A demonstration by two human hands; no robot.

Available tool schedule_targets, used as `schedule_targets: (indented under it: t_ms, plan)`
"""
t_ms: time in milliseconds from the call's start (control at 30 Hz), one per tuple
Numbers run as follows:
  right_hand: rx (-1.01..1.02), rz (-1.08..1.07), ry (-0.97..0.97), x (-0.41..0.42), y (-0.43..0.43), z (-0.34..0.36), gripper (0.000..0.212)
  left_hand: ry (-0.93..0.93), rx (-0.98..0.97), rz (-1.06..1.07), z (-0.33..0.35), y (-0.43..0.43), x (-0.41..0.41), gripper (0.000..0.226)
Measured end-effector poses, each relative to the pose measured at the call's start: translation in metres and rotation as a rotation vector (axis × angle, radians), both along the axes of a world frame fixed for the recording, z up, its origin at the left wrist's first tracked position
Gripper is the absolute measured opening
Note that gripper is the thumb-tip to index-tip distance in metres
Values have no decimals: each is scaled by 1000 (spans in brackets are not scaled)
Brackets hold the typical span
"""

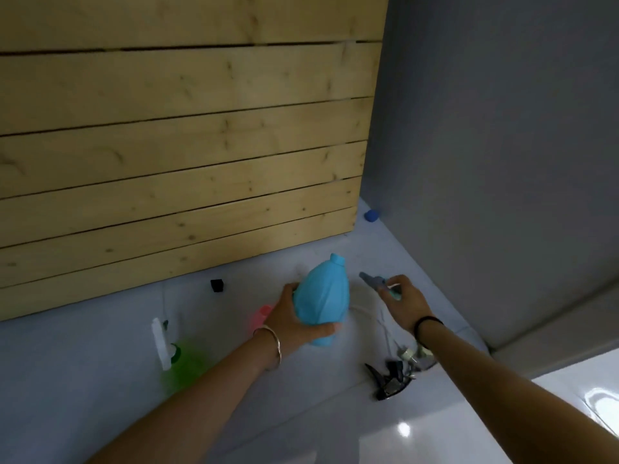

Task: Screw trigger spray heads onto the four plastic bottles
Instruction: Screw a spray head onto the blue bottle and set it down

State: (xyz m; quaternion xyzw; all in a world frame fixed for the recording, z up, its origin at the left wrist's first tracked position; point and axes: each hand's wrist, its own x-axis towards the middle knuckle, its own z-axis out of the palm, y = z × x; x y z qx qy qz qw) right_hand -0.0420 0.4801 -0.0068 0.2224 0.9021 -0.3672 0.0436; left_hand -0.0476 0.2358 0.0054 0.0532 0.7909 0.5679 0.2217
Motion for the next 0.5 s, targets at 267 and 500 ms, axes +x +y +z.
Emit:
schedule_targets:
  t_ms: [267, 500]
  plan:
    - [-580, -188, 300, 26, -5, 174, 30, 240, -26, 42, 120, -38, 16, 95]
    - [-1216, -228, 498, 76, -46, 258, 31, 340, -57, 59, 169, -75, 58, 93]
